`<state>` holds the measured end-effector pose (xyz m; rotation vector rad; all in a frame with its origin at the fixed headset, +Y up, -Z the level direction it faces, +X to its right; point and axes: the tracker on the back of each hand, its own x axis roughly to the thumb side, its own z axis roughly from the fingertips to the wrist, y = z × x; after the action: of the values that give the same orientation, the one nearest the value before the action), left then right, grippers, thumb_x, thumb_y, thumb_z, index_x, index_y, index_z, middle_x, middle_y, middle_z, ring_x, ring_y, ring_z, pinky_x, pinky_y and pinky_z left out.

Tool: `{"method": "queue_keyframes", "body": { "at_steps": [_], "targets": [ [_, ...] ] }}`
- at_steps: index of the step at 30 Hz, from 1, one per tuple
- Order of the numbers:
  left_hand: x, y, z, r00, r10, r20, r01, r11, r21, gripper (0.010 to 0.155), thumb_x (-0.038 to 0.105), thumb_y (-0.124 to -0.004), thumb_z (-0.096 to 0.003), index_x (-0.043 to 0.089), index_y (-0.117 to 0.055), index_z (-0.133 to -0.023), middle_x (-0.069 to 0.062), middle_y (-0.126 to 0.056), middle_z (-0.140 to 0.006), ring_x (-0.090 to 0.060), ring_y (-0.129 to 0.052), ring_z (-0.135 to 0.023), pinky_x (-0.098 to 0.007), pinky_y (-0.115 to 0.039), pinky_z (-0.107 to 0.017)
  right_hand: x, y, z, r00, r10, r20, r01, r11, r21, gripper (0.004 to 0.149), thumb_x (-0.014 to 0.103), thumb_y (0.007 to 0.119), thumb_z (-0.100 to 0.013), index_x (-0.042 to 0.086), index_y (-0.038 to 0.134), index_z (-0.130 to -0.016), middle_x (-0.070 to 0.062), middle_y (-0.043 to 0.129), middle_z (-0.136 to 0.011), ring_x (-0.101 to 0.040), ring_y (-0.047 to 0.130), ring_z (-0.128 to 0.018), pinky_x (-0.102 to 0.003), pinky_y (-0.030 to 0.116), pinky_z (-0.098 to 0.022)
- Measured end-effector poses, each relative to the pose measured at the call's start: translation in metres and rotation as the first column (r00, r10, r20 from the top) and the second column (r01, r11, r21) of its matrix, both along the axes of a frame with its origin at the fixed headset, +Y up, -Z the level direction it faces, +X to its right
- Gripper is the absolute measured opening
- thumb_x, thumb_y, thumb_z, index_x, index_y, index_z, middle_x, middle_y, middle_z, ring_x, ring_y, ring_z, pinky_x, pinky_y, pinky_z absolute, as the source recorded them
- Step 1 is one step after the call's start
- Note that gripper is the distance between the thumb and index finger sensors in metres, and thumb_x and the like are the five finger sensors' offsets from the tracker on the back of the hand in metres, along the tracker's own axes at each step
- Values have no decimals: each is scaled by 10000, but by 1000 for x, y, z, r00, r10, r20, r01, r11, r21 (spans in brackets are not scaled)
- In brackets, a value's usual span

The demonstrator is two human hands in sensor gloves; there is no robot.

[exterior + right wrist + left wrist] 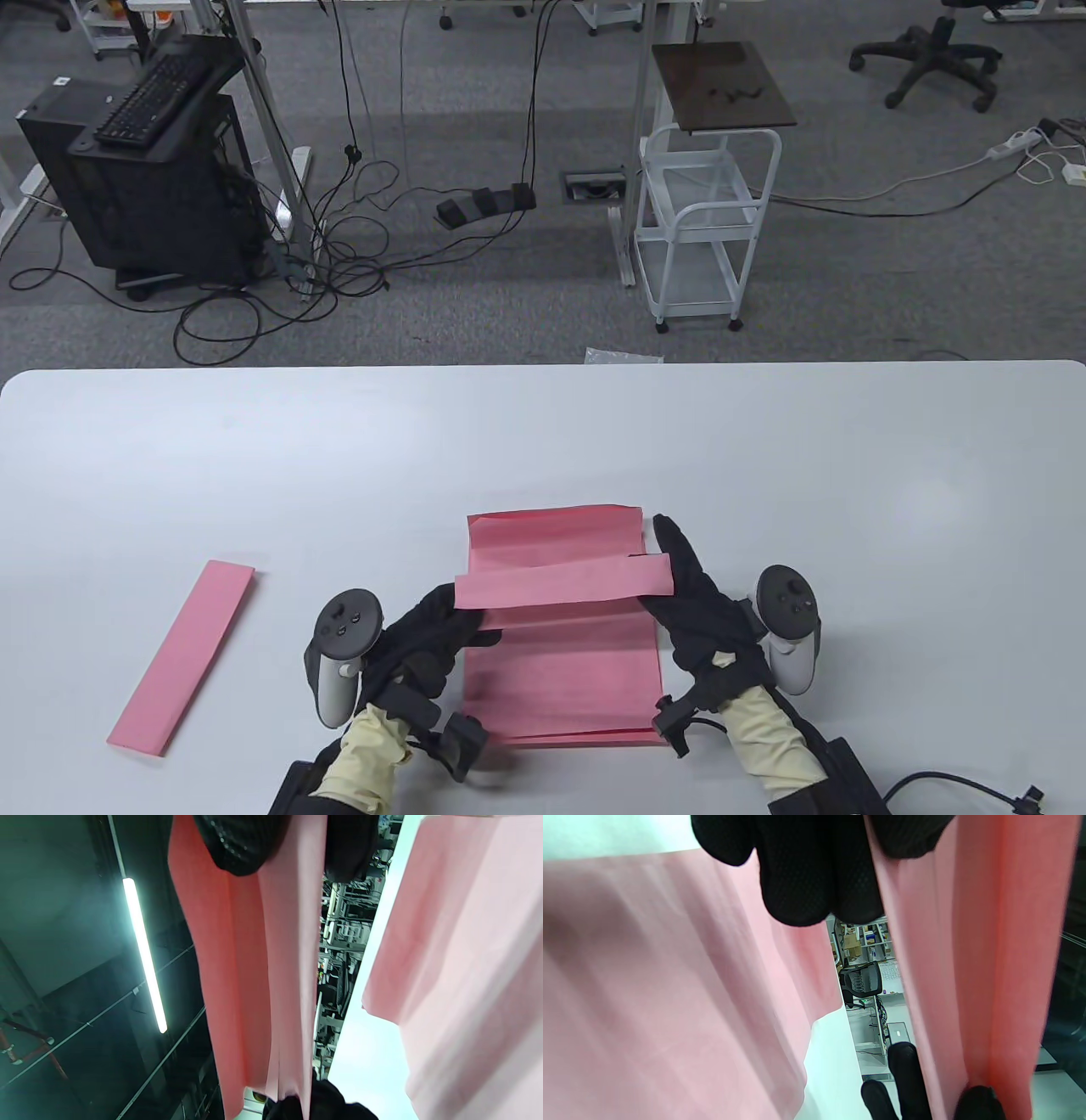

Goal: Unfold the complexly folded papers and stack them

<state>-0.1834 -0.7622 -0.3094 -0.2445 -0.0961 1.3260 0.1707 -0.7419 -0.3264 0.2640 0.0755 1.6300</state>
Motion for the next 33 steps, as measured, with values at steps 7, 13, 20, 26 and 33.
{"method": "queue_keyframes", "body": {
  "at_steps": [7,13,20,26,33],
  "targets": [
    [3,2,0,995,-89,38,88,996,34,382,341,-722,-549,264,-724,-924,20,-947,-827,-225,-971,-772,-511,-634,-721,4,-1,-2,1000,19,15,-19,1000,-6,425,294,712,-522,259,693,-945,-37,867,-739,-318,821,-766,-638,276,-738],
    [1,1,-3,969,-208,131,208,978,14,391,374,-719,-560,301,-775,-941,-18,-844,-905,-305,-860,-880,-572,-528,-753,8,-6,-3,995,-44,92,50,996,-67,383,304,726,-507,121,788,-838,-62,915,-644,-330,864,-686,-641,326,-728],
    [-2,14,-5,872,-468,143,468,883,32,401,397,-762,-535,223,-856,-884,143,-1000,-246,-99,-1058,-234,-426,-795,-596,3,-2,-6,999,15,52,-14,1000,-23,377,309,740,-496,146,817,-828,-56,925,-664,-317,840,-757,-648,298,-730],
    [-5,6,-1,967,-199,157,220,967,-126,481,398,-693,-566,118,-744,-954,7,-1060,-687,-234,-1092,-592,-456,-716,-679,0,-2,-5,1000,1,21,-1,1000,-5,375,320,752,-484,179,846,-819,-54,929,-711,-322,801,-828,-656,273,-731],
    [-3,-9,4,982,183,53,-166,958,-234,641,533,-604,-588,110,-523,-1063,-126,-741,-1048,-378,-801,-957,-535,-453,-798,-7,-4,-5,999,-25,-40,24,1000,-16,379,319,753,-486,176,851,-822,-61,927,-742,-335,773,-864,-661,255,-729]
  ]
}}
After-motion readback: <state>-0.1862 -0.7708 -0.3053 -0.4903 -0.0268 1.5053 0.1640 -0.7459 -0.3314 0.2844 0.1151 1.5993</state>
